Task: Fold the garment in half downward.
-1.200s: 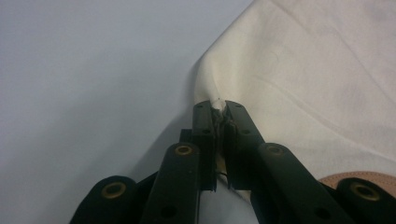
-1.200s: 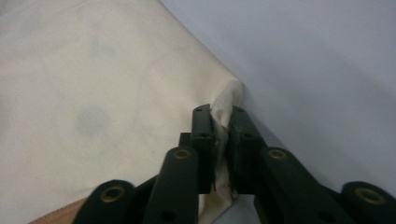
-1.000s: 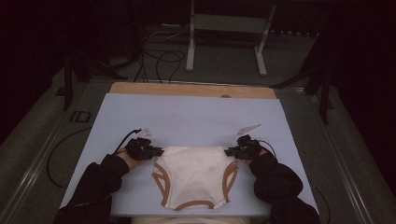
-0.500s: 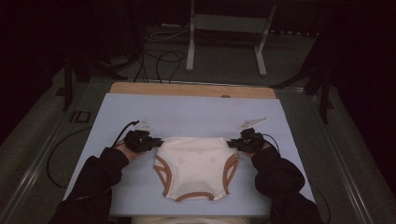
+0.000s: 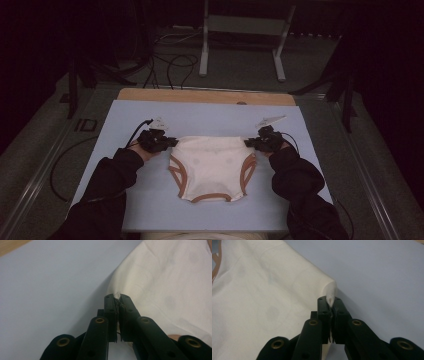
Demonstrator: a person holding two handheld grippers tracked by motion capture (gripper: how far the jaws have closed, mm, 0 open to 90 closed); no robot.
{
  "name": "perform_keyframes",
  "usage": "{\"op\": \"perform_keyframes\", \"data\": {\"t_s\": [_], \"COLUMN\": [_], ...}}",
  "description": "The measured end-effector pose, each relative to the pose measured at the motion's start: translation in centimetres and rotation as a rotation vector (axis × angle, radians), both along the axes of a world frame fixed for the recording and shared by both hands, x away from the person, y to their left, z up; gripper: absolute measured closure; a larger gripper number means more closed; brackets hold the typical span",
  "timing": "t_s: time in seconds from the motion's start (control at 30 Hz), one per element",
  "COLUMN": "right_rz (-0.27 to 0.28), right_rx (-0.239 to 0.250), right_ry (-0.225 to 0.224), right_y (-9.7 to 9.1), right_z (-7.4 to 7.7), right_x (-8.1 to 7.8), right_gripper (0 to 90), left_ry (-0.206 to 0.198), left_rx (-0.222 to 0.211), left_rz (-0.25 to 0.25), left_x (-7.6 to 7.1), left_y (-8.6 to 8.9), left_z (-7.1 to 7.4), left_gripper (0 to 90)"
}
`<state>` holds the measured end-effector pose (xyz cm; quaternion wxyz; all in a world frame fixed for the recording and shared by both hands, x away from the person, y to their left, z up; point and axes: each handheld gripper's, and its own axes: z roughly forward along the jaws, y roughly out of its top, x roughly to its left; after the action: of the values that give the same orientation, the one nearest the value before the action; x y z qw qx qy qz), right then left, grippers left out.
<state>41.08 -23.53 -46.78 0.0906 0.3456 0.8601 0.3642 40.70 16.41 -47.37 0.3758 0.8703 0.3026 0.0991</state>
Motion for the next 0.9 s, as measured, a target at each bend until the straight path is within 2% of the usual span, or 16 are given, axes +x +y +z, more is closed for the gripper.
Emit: {"op": "perform_keyframes", "data": {"t_s": [0.47, 0.7, 0.9], "right_rz": [-0.055, -0.074, -0.094], "right_rx": [0.004, -0.003, -0.016], "right_ry": [0.049, 0.05, 0.071], "right_y": [-0.1, 0.0, 0.0], "right_z": [-1.0, -1.3, -1.9], "right_x": [3.6, 4.7, 5.4], "right_gripper": [86.7, 86.6, 86.2], "left_ry": [0.015, 0.023, 0.033], "left_rx": [0.003, -0.001, 0.002], "left_rz": [0.051, 0.075, 0.093], "left_x": [3.2, 4.5, 5.3], "left_y": [-0.7, -0.8, -1.2], "left_z": [-0.5, -1.1, -1.8], "left_gripper": [86.0, 85.9, 85.4]}}
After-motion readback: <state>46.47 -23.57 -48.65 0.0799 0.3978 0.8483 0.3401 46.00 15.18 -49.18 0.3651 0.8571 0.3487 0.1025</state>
